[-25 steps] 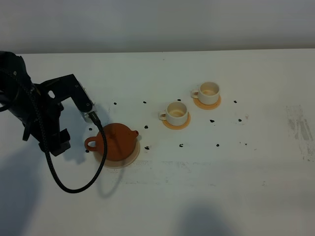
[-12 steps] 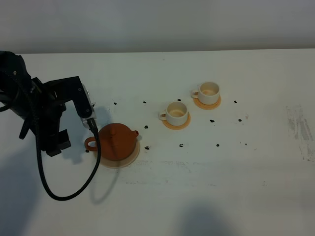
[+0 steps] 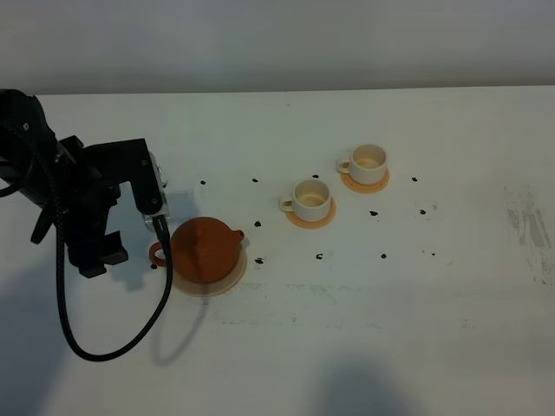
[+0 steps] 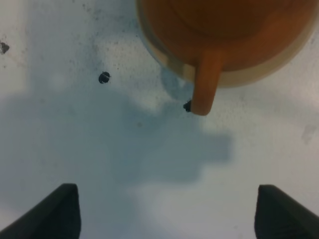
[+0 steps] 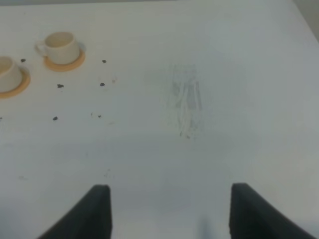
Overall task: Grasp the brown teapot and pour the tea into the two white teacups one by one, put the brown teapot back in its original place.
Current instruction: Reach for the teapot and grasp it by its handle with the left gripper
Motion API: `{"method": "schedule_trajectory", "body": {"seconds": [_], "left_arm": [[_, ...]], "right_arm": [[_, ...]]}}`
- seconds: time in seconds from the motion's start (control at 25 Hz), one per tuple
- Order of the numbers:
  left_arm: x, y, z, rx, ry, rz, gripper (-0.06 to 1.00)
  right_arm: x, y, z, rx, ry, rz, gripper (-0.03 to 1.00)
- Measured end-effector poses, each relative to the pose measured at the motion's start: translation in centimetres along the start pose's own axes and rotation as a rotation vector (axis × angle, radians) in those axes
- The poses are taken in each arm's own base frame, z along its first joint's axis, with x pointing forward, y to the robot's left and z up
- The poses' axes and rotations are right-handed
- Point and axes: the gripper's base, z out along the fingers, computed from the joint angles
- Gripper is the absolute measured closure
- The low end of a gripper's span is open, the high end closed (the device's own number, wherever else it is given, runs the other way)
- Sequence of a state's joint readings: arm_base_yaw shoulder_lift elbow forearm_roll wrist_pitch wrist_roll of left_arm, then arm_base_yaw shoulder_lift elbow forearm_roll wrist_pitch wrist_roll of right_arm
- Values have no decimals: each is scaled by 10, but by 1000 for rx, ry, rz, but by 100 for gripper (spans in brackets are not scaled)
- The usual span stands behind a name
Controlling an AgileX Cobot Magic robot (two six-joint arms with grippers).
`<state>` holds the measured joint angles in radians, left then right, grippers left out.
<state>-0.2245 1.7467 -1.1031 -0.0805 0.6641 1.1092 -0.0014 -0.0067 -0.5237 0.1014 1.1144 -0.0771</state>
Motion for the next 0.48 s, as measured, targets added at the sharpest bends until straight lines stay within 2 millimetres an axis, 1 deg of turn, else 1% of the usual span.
{"method": "schedule_trajectory", "body": {"seconds": [0.48], "left_arm": [[-2,0,1,-5,-26,107,27]], "right_arm": [[0,0,0,0,0,0,47]]}}
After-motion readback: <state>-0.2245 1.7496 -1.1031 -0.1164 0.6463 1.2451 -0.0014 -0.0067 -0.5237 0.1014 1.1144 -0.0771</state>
